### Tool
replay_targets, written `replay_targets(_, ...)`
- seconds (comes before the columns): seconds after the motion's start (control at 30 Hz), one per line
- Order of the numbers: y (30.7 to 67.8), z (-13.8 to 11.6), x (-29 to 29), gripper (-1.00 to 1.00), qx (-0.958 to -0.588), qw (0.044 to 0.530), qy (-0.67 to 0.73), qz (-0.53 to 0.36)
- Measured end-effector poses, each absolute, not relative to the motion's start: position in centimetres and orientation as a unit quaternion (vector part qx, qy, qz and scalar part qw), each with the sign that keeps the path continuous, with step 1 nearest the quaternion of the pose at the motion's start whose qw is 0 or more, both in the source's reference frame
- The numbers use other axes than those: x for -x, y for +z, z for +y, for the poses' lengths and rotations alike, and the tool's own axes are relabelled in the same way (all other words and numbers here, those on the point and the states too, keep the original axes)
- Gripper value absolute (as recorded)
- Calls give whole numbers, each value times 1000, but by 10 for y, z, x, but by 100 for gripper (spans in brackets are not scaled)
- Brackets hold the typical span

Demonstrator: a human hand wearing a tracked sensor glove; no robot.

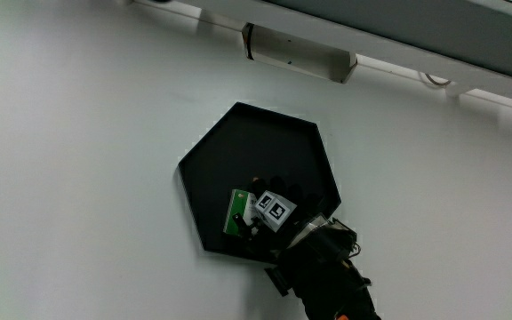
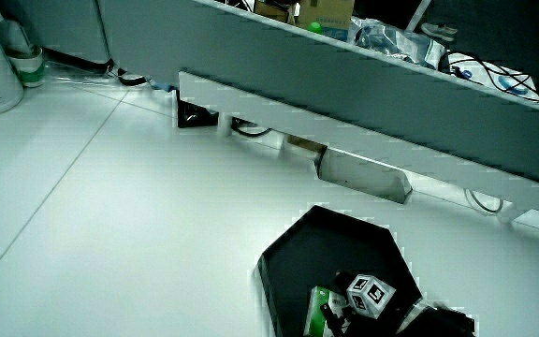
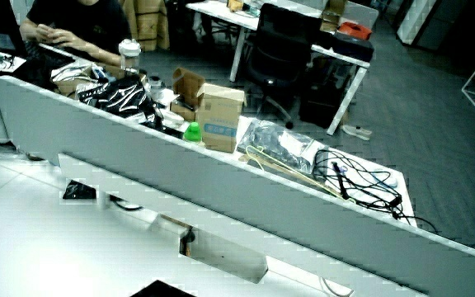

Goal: Pick medicine from plate

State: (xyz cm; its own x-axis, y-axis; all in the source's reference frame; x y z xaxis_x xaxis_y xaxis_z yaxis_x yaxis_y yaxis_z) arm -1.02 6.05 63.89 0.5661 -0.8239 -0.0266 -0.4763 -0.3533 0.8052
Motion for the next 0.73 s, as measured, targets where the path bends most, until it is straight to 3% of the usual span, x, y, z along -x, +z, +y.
replay_targets(0.43, 620, 59, 5, 100, -812, 362, -199, -413)
replay_targets(0.73, 579, 52, -24, 100, -853, 289, -196, -388)
